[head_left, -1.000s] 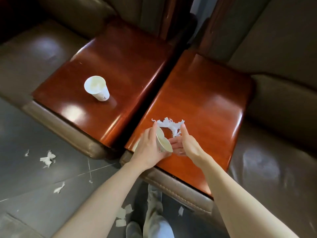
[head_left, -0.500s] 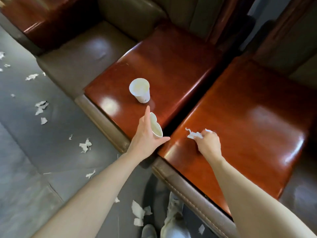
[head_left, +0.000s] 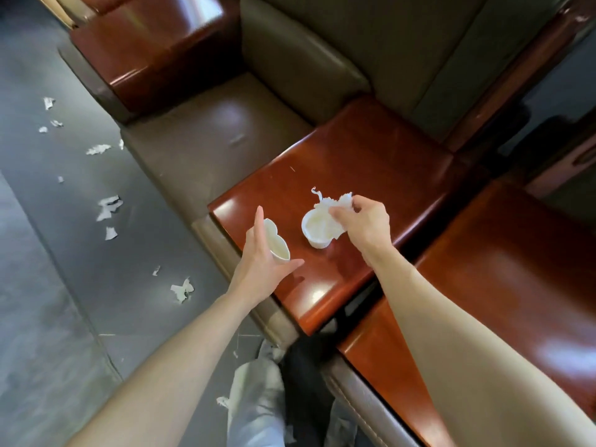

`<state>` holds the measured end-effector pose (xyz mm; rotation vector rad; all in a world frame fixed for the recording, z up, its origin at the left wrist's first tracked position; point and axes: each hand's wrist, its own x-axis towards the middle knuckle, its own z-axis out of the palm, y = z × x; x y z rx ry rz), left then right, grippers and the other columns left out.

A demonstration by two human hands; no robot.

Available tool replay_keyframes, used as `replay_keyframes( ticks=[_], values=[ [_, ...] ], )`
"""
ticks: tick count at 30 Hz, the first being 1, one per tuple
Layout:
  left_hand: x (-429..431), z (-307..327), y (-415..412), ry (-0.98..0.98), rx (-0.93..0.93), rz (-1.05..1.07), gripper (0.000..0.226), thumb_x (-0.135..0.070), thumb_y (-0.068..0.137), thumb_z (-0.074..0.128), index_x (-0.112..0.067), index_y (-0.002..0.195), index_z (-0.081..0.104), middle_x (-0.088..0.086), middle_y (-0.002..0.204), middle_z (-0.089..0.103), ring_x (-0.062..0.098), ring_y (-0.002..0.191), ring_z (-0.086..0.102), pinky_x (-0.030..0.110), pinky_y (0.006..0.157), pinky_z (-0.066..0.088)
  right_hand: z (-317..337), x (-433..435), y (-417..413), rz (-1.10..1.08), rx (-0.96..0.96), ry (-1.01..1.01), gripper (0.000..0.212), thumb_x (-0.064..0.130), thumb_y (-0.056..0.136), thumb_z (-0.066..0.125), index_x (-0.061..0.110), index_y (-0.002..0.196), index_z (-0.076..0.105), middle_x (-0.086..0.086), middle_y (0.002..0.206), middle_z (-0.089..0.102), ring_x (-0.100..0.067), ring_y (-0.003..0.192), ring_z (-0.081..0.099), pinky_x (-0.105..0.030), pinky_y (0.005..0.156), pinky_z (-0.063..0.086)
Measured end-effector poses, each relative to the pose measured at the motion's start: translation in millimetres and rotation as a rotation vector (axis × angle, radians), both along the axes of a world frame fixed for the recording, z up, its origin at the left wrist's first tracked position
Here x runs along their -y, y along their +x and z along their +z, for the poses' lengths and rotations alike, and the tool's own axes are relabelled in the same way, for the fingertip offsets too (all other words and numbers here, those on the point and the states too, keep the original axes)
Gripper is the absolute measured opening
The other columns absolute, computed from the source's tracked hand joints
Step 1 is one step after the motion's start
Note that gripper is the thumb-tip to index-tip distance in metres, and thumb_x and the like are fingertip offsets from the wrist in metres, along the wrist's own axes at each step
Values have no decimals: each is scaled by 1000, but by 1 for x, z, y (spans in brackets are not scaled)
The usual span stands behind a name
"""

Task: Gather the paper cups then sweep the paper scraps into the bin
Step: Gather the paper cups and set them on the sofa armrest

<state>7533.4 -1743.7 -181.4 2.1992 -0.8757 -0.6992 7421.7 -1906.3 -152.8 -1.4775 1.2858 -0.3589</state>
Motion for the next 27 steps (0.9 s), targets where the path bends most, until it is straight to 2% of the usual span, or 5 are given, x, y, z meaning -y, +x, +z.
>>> replay_keyframes(
  ticks=[6,9,17,22,27],
  values=[
    [22,-11,70,56,82,-104,123,-50,68,80,-35,150,-11,3,154,21,20,136,33,25,93,36,-31,-5,42,130,-415,-88,23,32,84,66,24,66,54,-3,92,59,-23,101,54,-38,89,32],
    [29,-14,91,105,90,-158,123,-54,68,78,-39,148,-14,-2,156,19,20,137,34,28,95,41,-39,-11,41,71,-443,-89,18,25,88,60,25,103,70,-3,122,49,-25,118,42,-36,94,27],
    [50,-18,101,125,117,-281,120,-56,69,77,-37,150,-10,-3,156,21,21,136,37,27,94,41,-38,-25,45,71,-455,-243,61,-10,86,33,20,139,33,-4,91,65,-9,73,31,-34,101,30],
    [52,-22,107,106,65,-295,120,-54,68,78,-39,149,-9,-3,156,22,21,137,36,29,96,40,-38,-33,49,115,-482,-367,52,17,84,49,17,136,50,2,120,33,-8,94,16,-41,108,25],
    [56,-24,112,113,90,-325,120,-58,68,76,-39,150,-10,-2,158,20,22,138,35,31,97,41,-52,-36,56,130,-550,-229,84,70,80,52,39,150,16,1,158,2,-25,145,1,-51,115,1]
  ],
)
